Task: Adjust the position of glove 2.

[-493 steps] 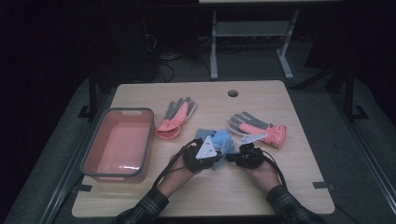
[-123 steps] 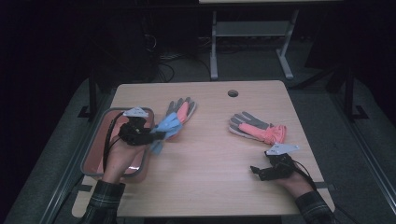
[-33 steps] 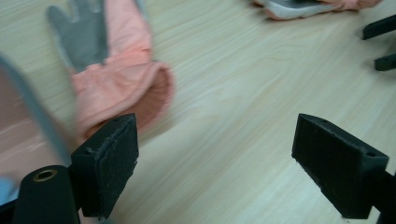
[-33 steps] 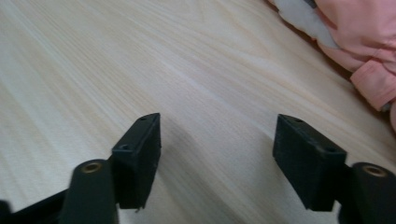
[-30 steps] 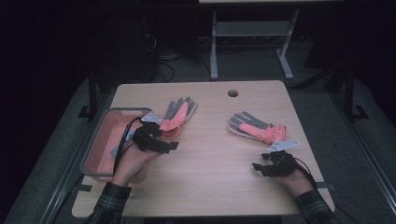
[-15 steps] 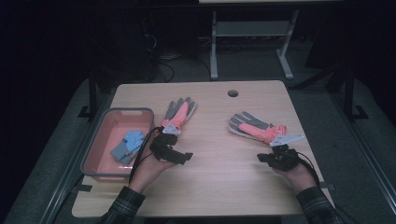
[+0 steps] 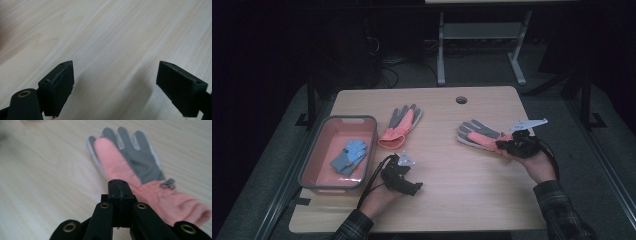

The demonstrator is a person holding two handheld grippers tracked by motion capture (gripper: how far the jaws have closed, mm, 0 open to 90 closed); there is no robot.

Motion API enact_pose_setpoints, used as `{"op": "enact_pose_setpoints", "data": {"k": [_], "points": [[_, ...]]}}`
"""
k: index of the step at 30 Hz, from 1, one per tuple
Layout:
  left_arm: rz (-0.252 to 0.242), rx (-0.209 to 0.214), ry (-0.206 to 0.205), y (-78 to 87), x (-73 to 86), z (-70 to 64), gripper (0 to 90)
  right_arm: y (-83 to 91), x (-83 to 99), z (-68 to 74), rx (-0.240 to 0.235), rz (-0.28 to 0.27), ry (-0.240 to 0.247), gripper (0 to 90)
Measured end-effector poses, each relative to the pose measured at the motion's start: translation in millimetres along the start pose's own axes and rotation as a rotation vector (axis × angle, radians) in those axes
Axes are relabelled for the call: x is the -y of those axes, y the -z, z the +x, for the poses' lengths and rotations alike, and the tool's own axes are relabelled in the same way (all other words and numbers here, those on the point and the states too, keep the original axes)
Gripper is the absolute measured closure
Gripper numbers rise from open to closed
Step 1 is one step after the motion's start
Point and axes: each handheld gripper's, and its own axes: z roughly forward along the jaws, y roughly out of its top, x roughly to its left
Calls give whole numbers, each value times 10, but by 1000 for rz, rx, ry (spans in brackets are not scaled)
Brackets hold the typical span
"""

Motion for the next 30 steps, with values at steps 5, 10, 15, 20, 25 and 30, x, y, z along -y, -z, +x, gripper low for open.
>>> {"op": "enact_pose_setpoints", "data": {"k": [5, 10, 15, 20, 25, 30], "points": [[-7, -18, -5, -11, 78, -14, 134, -41, -89, -174, 31, -9, 1, 900], [-48, -24, -2, 25, 178, -7, 127, -46, -141, -347, 65, -13, -5, 900], [-105, -15, -7, 41, 274, -8, 126, -54, -136, -574, 96, -6, -41, 900], [-141, -15, -10, 40, 324, -7, 126, -114, -94, -710, 101, 21, -67, 900], [-154, -9, -13, 40, 341, -2, 127, -147, -61, -700, 79, 55, -59, 900], [-155, -5, -17, 46, 349, -2, 127, -134, -28, -574, 31, 91, -31, 900]]}}
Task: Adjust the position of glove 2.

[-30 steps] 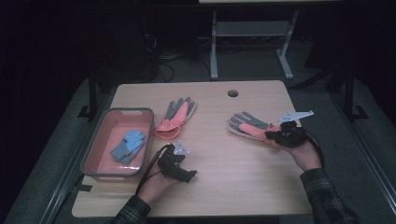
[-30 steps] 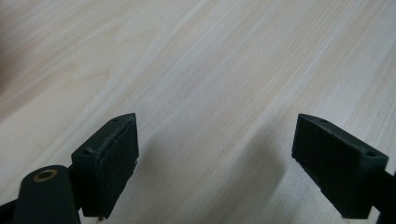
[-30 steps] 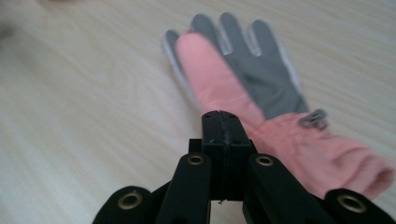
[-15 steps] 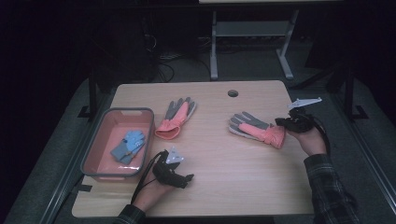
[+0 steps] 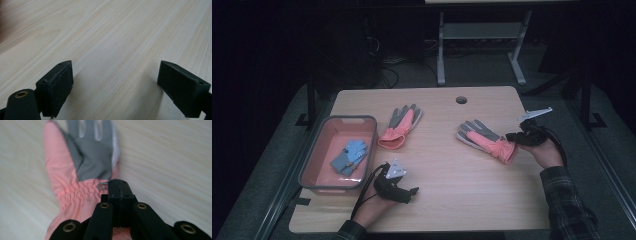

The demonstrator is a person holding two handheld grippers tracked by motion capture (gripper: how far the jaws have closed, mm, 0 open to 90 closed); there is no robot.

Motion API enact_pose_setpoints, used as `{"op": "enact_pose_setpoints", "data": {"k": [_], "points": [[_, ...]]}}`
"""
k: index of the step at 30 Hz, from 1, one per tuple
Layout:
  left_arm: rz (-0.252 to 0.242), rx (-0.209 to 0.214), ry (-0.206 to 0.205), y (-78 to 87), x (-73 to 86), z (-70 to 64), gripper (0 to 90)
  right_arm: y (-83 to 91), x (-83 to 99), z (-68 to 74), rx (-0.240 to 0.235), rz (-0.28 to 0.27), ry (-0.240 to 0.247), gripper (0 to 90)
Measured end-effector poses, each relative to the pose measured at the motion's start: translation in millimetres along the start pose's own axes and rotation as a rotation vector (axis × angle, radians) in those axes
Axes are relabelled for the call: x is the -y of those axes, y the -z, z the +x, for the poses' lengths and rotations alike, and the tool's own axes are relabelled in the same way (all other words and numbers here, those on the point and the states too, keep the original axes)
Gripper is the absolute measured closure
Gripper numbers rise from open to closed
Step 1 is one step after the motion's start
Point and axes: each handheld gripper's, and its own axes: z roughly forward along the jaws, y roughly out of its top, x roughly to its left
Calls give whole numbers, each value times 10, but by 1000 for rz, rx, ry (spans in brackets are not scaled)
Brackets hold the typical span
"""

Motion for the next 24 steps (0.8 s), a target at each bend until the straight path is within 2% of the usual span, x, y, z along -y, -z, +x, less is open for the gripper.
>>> {"op": "enact_pose_setpoints", "data": {"k": [10, 14, 24], "points": [[5, 7, -10, 11, 7, 10, 127, 22, 85, 362, -112, 32, 70, 900], [6, 12, -17, 14, 10, 17, 127, 19, 99, 531, -132, 44, 107, 900], [5, 18, -22, 18, 14, 25, 127, 32, 173, 846, -205, 52, 149, 900]]}}
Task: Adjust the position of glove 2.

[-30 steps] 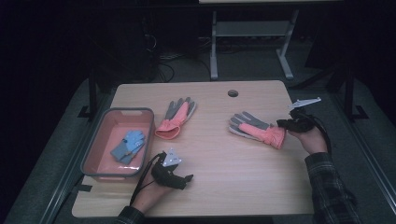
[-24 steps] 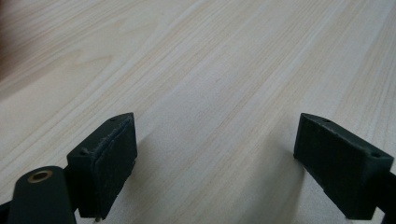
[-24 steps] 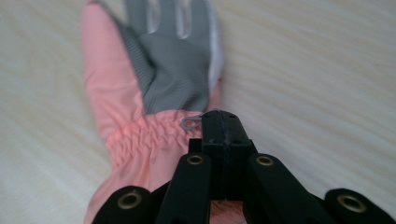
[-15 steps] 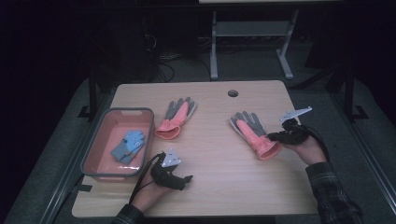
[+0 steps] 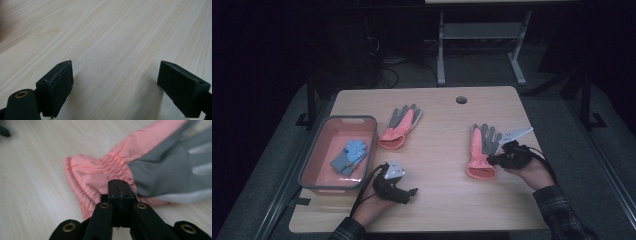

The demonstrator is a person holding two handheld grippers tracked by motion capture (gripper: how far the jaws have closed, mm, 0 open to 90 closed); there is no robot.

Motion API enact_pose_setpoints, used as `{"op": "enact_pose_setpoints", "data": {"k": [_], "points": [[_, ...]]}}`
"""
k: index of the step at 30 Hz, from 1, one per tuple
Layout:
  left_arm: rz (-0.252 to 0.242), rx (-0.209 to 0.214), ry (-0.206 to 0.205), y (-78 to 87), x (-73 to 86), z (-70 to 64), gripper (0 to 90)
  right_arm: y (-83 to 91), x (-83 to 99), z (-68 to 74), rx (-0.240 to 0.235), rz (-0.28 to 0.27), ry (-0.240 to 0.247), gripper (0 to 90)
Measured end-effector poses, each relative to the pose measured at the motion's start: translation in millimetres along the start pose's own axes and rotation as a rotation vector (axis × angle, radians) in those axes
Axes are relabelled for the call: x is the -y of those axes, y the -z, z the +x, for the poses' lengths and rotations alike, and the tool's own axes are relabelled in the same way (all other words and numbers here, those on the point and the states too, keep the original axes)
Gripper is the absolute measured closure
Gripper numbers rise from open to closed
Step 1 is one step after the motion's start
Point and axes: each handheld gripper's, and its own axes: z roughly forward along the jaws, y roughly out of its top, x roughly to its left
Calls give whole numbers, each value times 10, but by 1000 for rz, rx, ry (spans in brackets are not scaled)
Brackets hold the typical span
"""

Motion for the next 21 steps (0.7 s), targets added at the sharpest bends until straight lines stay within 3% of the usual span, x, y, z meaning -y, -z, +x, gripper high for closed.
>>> {"op": "enact_pose_setpoints", "data": {"k": [5, 7, 15, 21], "points": [[0, 0, 0, 0, 0, 0, 127, -21, -7, 153, -26, 5, 53, 895], [0, -2, -5, 1, -1, 3, 127, -1, -38, 167, -15, -14, 56, 895], [-1, -2, 3, -3, -4, 3, 127, -21, -172, -74, 72, -84, -5, 898], [-2, -2, 4, -4, -3, 2, 127, -213, -159, -151, 81, -32, -29, 900]]}}
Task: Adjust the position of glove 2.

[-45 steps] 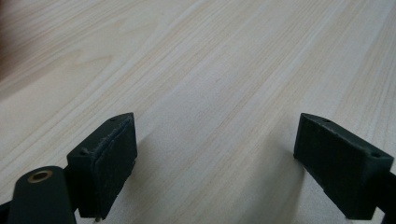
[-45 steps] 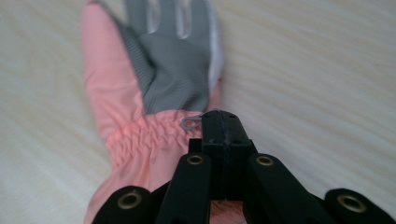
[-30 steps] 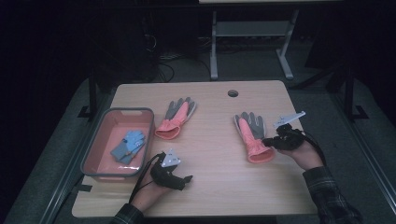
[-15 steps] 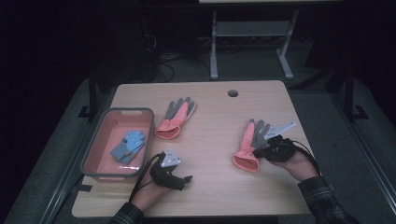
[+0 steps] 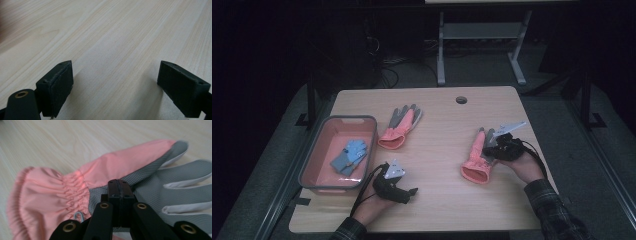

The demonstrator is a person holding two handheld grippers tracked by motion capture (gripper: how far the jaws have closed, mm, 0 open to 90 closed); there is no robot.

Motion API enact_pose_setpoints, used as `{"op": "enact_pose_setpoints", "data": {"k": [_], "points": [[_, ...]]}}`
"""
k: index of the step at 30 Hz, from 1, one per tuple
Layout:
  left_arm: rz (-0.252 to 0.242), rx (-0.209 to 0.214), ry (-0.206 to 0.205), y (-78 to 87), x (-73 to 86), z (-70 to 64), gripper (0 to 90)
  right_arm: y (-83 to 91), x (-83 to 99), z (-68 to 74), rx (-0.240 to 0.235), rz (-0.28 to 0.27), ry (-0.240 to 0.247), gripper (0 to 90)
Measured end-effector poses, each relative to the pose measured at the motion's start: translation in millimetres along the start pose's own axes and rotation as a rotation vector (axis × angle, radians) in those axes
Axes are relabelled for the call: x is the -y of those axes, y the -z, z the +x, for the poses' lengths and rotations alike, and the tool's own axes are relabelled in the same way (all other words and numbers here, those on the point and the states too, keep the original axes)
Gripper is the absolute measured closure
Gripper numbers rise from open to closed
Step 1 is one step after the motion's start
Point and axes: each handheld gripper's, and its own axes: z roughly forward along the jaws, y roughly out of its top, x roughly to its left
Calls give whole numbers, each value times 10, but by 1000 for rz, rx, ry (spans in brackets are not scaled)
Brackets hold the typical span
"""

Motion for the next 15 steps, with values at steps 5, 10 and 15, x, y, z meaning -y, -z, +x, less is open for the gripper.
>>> {"op": "enact_pose_setpoints", "data": {"k": [5, 10, 15], "points": [[-1, 2, 0, -2, -1, 1, 127, -47, 25, 70, -21, 13, 23, 900], [0, 2, -2, -2, -2, 3, 127, -57, 35, 245, -57, 14, 53, 900], [1, 2, -3, -2, -2, 4, 127, -75, 38, 438, -78, 23, 69, 900]]}}
